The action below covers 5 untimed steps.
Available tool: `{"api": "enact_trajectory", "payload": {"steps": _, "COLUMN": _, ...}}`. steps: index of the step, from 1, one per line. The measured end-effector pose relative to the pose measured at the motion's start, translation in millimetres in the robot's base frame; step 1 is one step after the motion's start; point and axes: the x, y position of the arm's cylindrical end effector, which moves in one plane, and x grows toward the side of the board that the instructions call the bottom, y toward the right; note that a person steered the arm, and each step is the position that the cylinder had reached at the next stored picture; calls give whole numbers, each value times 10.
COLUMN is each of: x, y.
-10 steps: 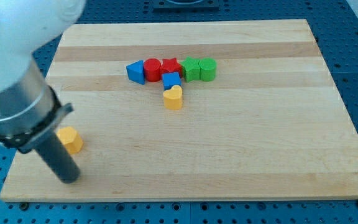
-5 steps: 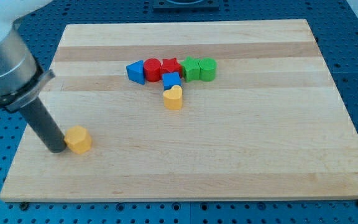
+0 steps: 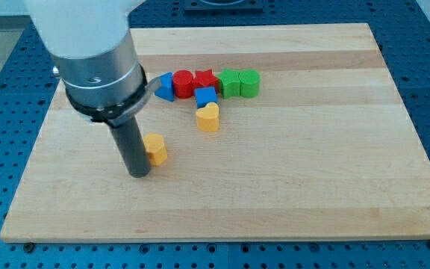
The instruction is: Place the yellow hexagon into the yellow heart
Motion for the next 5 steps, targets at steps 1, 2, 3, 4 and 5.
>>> {"api": "enact_trajectory", "payload": {"steps": 1, "x": -72, "y": -210}}
{"api": "enact_trajectory", "payload": {"steps": 2, "x": -164, "y": -210}}
{"api": "enact_trajectory", "payload": {"steps": 3, "x": -308, "y": -21}}
{"api": "enact_trajectory", "payload": {"steps": 4, "x": -313, "y": 281}}
{"api": "enact_trajectory", "payload": {"steps": 5, "x": -313, "y": 554}}
